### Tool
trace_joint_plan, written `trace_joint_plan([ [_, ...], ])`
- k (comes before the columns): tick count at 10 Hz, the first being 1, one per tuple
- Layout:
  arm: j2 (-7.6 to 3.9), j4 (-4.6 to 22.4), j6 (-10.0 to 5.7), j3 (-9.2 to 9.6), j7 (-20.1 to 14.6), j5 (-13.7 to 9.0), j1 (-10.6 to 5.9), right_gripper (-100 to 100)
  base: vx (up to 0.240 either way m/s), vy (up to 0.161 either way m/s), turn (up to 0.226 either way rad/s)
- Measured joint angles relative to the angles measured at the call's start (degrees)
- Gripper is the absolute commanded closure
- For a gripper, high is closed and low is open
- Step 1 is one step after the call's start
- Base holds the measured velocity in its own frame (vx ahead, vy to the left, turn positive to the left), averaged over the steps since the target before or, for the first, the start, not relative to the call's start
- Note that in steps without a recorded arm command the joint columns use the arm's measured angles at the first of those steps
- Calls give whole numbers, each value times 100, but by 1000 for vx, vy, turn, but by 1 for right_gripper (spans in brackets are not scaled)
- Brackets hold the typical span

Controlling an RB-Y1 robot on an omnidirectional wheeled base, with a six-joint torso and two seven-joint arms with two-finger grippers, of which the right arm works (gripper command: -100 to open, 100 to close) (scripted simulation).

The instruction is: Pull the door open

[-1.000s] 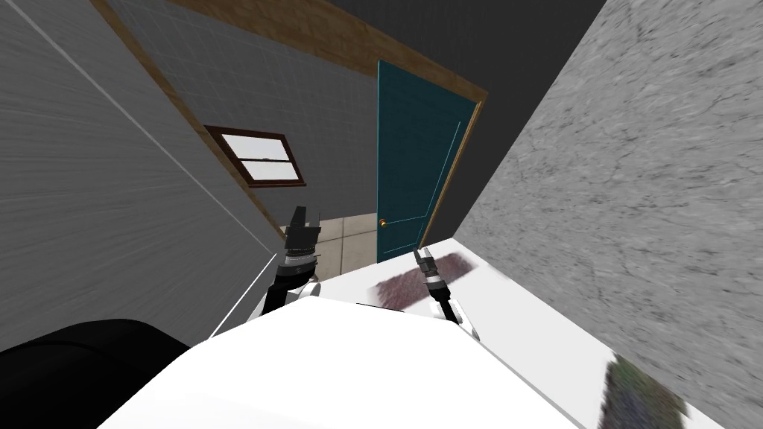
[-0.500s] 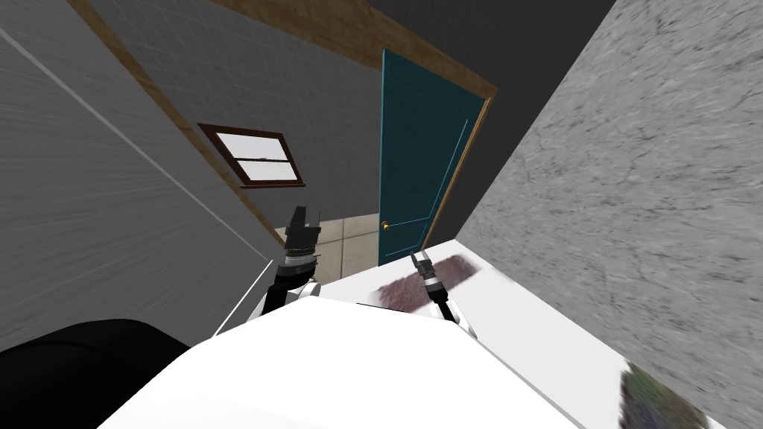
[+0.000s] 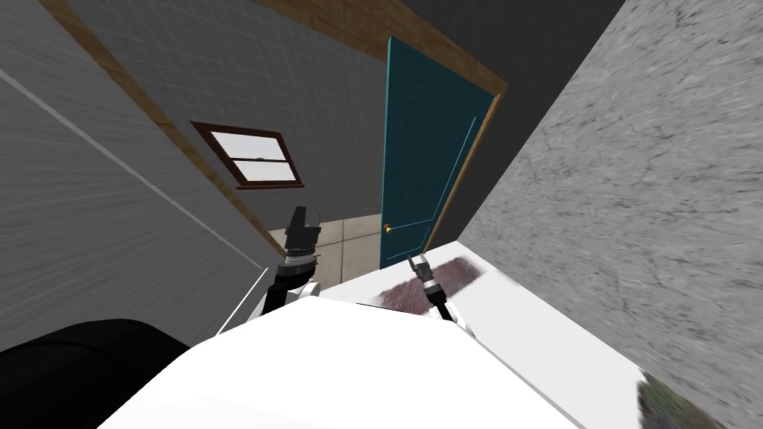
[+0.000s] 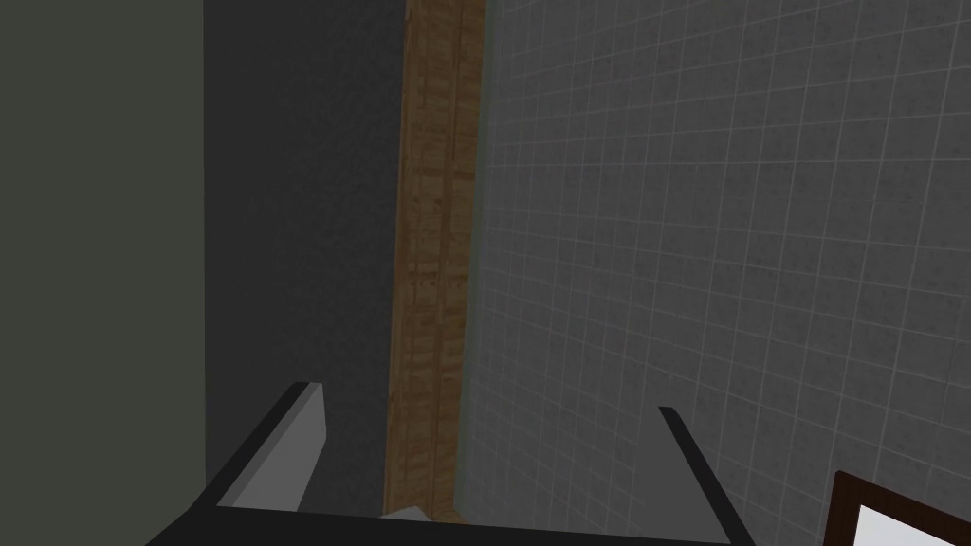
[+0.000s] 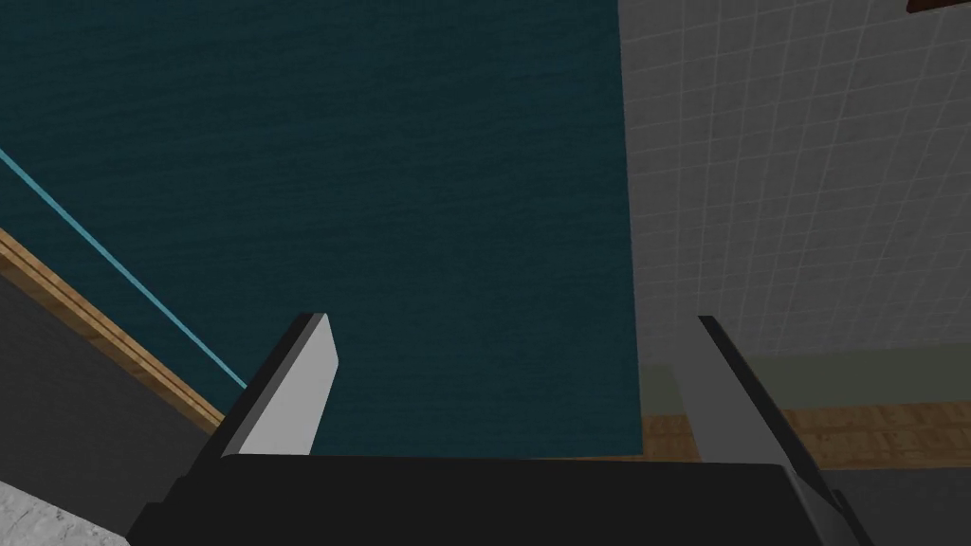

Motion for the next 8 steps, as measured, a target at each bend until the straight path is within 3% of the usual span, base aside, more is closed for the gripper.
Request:
trace_joint_plan([
  [4, -53, 742, -215, -8, 461, 244, -239, -100, 144, 95, -13],
  [8, -94, 1165, -308, 6, 758, 434, -368, -100, 120, 56, -8],
])
